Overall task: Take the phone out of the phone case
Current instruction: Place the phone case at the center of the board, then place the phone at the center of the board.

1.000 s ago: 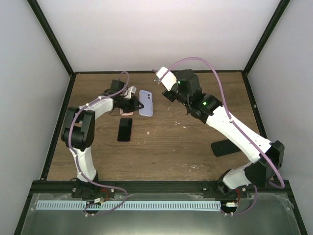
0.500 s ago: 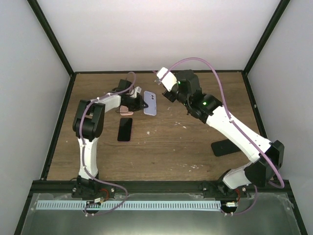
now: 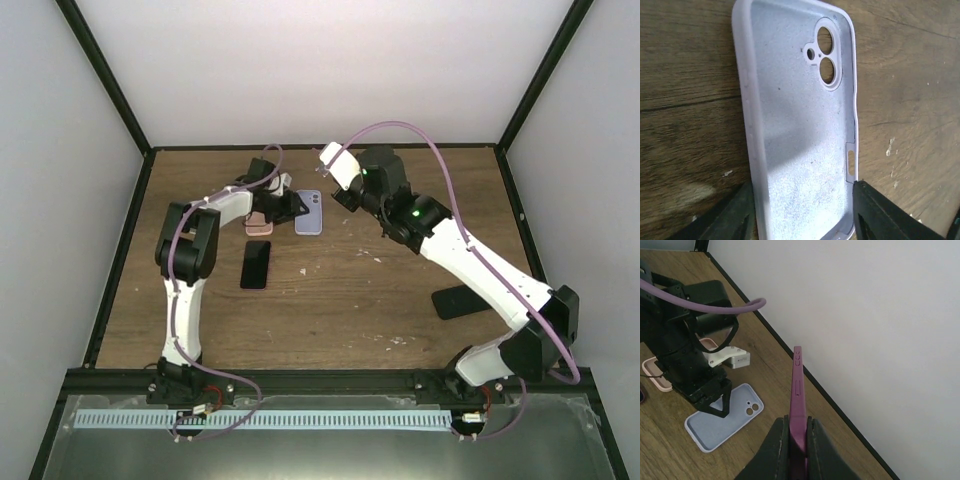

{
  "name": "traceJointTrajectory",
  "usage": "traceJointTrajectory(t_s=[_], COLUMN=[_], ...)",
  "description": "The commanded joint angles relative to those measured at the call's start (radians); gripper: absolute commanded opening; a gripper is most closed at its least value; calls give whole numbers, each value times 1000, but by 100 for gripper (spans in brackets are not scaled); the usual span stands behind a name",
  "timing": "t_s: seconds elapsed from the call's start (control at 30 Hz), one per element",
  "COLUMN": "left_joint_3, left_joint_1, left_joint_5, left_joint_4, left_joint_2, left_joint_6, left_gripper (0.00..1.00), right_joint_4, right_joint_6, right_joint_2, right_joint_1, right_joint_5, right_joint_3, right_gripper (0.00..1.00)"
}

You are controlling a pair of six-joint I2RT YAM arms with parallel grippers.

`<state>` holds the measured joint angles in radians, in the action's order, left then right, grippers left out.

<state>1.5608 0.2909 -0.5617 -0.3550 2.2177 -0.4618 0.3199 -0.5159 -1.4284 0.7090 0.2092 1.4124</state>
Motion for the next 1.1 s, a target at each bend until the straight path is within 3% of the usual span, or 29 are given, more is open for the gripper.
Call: traceJointTrajectory(t_s=[0.0,0.07,0.17,0.3,0.5,0.8,1.07], left_joint_3=[1,-16,-41,-76,-127,-264,-361], left_joint_1=[2,2,-5,-36,-125,-201,-201], left_joint_5=[47,44,40,18,-123,-385,-427], left_joint_4=[-52,-50,-48,-33,-35,83,210], left_joint_2=[-60,-100,-194,-330,-503,-675,-758], left_joint_6=[3,-2,-9,-25,-103,-321,-476], left_gripper=[59,81,99,100,100,100,100], right_joint_4=[-103,-129,-177,-273,-428,-882,-1072], right_joint_6=[-27,-48,-88,-147,-256,-604,-757], right_joint_2=[7,3,-1,-1,-20,-64,-132], right_joint_1=[-6,-6,-6,-5,13,134,240], right_joint_5=[19,36,64,95,151,281,334], right_joint_3=[4,-5,-27,-81,-149,-352,-395], right_gripper=[1,1,1,1,1,1,1])
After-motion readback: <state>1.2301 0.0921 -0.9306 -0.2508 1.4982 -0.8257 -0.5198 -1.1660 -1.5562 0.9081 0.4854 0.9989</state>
